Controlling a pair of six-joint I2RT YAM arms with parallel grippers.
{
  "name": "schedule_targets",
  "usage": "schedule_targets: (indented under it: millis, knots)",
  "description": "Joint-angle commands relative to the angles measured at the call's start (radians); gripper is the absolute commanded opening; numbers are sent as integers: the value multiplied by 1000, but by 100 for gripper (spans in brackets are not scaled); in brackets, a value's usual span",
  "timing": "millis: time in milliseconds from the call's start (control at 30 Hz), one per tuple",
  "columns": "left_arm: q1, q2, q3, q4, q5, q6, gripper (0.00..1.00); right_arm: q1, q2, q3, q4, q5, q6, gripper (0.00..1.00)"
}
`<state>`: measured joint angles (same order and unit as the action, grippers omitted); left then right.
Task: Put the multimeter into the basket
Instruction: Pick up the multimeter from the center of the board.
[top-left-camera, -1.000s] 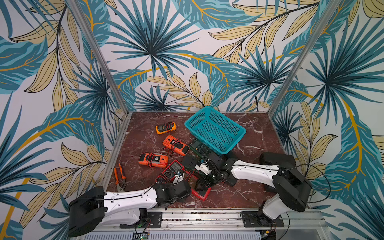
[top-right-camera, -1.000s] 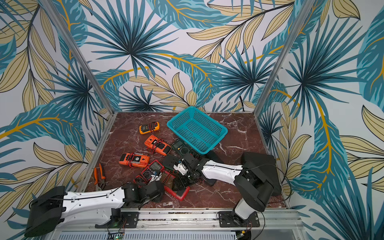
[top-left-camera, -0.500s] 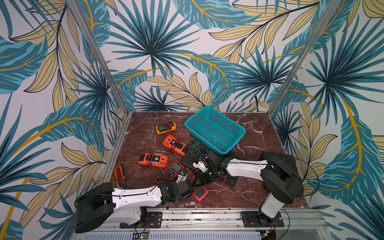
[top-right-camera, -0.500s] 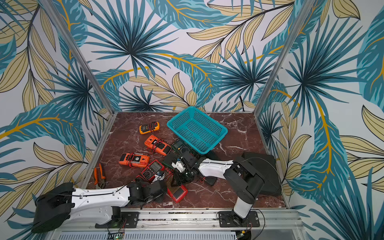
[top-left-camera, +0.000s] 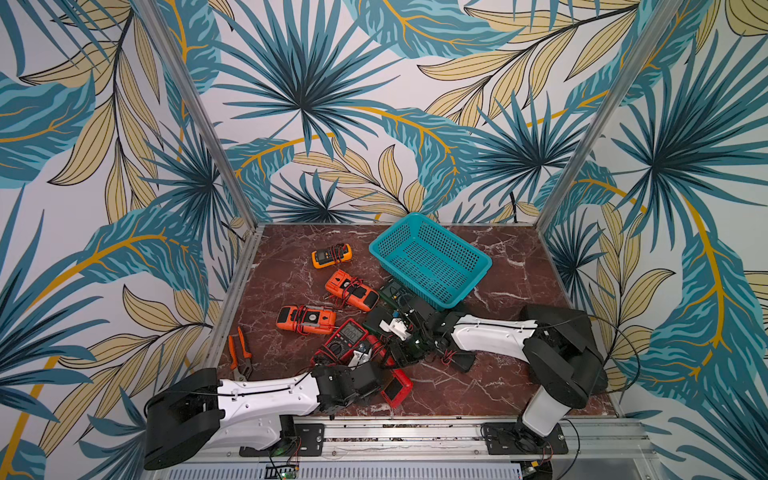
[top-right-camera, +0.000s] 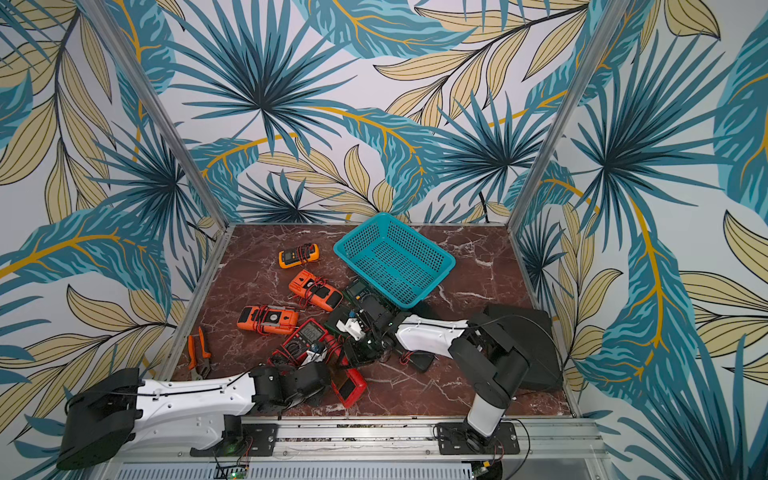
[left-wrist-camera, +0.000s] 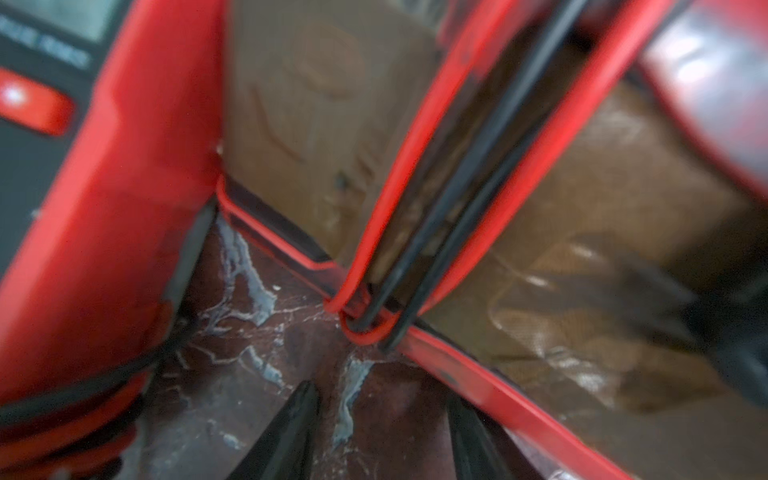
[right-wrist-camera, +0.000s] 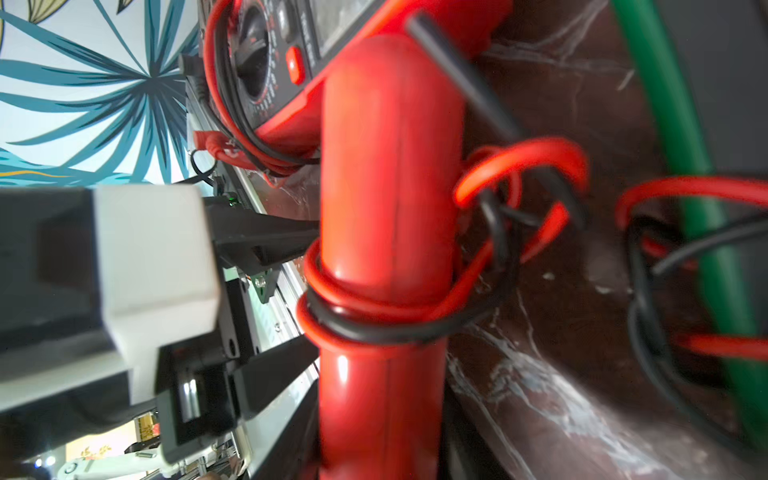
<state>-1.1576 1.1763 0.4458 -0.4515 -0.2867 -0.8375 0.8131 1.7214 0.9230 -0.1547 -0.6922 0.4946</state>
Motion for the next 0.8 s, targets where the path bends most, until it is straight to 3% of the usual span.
schedule_targets:
  millis: [0, 100, 267, 500, 767]
  knots:
    - [-1, -1, -4, 105, 38, -21, 54, 27, 22, 29, 99, -107, 32, 41]
    - [-2, -6, -1, 99, 38, -23, 54, 27, 19, 41, 62, -89, 12, 36]
    - [-3, -56, 8, 57, 8, -25, 58, 26, -28, 54, -33, -47, -26, 17]
    - [-3, -239, 68, -44, -84, 10, 70, 23, -164, 73, -177, 97, -38, 0]
    - [-3, -455, 186, -111, -226, 128, 89, -2, -349, 142, -279, 334, -12, 0]
